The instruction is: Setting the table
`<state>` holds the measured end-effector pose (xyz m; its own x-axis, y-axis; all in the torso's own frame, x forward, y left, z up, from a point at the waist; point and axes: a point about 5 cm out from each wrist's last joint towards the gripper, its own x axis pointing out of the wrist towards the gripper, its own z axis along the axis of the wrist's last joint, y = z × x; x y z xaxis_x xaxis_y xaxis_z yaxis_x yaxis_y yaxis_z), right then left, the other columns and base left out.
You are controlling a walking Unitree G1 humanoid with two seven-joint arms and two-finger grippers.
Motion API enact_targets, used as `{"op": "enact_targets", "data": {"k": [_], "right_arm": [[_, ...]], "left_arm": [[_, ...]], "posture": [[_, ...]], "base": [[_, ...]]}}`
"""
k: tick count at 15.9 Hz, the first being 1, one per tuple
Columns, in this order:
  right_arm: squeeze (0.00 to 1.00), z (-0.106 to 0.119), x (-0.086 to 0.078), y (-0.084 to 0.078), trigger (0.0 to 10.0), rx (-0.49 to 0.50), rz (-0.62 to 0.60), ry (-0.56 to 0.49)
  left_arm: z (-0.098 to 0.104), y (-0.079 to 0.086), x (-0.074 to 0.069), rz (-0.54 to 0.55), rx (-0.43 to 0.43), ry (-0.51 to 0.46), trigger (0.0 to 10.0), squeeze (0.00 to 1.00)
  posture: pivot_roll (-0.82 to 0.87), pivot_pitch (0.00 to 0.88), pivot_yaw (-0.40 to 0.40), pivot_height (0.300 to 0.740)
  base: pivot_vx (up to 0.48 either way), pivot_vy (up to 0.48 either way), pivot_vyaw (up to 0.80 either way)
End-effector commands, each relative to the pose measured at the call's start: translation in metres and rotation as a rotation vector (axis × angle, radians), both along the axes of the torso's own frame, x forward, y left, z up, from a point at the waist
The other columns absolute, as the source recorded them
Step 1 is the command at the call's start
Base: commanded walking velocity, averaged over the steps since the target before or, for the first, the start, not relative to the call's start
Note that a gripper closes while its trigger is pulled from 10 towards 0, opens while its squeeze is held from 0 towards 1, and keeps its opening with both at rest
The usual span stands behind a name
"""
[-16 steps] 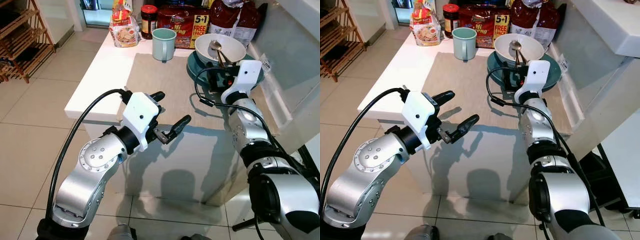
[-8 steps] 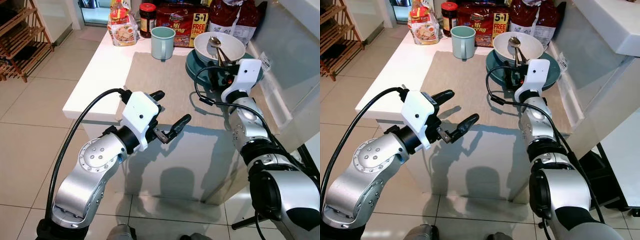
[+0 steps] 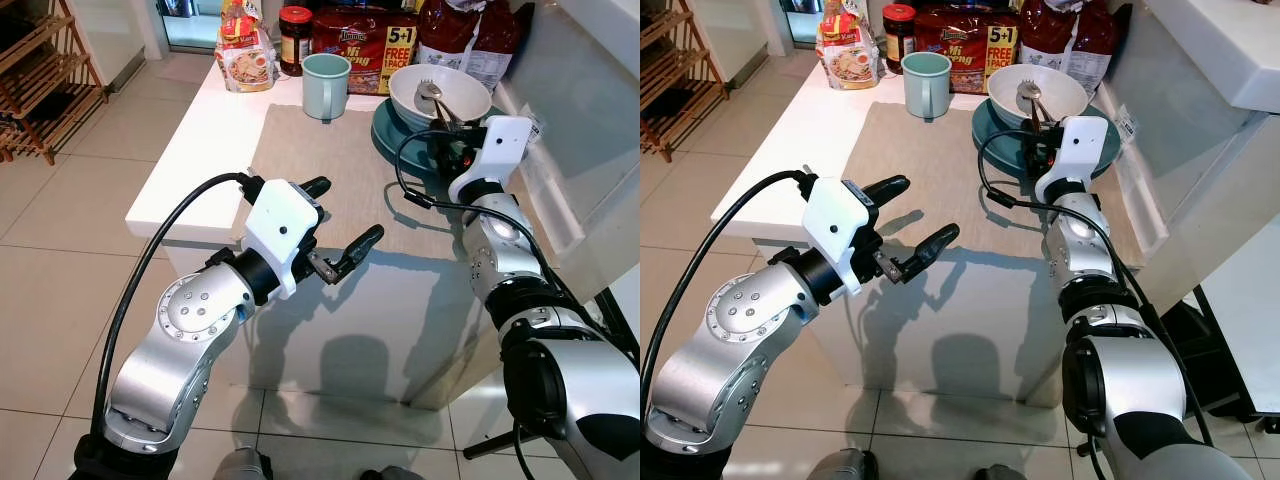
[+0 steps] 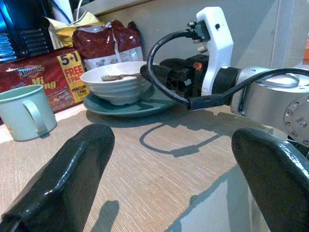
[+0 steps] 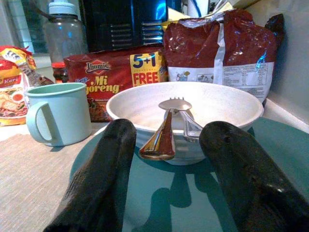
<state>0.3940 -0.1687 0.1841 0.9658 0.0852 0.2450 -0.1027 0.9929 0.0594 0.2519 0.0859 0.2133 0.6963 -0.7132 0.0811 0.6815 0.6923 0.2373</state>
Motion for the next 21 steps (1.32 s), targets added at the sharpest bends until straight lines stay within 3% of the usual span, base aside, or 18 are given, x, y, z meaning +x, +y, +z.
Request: {"op": "enact_targets", "data": {"k": [1,15,17,21], "right_arm": [[0.00,0.010,0.002,-0.005,0.0,-0.010,-0.013,-0.031],[0.00,0.012,0.002,-0.010,0.0,-0.013,-0.028,-0.041],[0.00,0.016,0.002,-0.009,0.0,-0.013,-0.026,-0.061],[0.00,0.033,-0.006,0.003,0.0,-0.055,0.010,-0.217]], "left_arm": [[0.001,-0.002,0.001,-0.015,0.003,-0.007,10.0,0.00],[0.003,-0.005,0.003,-0.032,-0.004,-0.012,10.0,0.00],[0.003,-0.006,0.003,-0.033,-0.004,-0.014,10.0,0.00],[0.003,-0.005,0.003,-0.032,-0.007,-0.015,10.0,0.00]], "posture": [[0.17,0.070,-0.037,0.740],[0.17,0.067,-0.032,0.740],[0.17,0.067,-0.032,0.740],[0.16,0.067,-0.029,0.740]], "base": [[0.000,0.000,0.00],[0.000,0.000,0.00],[0.000,0.000,0.00],[0.000,0.000,0.00]]}}
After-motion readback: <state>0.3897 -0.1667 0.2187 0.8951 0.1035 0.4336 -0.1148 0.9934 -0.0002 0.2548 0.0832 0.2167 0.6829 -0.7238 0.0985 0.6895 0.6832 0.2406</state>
